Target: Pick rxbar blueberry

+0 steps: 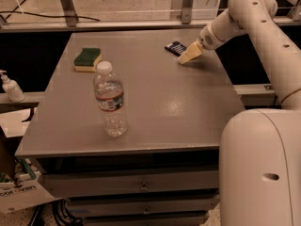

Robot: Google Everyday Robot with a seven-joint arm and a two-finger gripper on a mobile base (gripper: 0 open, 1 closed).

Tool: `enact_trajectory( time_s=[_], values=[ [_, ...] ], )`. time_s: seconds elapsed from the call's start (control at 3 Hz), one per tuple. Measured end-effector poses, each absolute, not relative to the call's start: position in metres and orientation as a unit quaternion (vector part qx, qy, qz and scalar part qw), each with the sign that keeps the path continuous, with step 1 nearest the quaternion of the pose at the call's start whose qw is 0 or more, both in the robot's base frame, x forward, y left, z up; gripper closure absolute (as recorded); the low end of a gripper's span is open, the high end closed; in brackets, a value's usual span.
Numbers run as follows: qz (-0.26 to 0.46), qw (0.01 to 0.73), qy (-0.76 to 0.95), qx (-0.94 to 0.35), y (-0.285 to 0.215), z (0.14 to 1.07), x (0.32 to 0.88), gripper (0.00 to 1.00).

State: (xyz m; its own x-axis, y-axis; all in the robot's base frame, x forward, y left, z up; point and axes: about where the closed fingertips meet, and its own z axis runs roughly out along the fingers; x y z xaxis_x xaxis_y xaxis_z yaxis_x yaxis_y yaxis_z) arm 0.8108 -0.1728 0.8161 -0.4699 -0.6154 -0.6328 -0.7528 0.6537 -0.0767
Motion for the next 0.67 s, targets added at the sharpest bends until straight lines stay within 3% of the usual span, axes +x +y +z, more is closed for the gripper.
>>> enact_trajectory(
  time_s=[0.33,0.67],
  values=[
    [0.107,0.322,0.851,-0.402,-0.1729,0.8189,0.8108,1.0],
    [0.107,0.322,0.851,-0.402,-0.1729,0.8208,0.8107,1.0]
  ],
)
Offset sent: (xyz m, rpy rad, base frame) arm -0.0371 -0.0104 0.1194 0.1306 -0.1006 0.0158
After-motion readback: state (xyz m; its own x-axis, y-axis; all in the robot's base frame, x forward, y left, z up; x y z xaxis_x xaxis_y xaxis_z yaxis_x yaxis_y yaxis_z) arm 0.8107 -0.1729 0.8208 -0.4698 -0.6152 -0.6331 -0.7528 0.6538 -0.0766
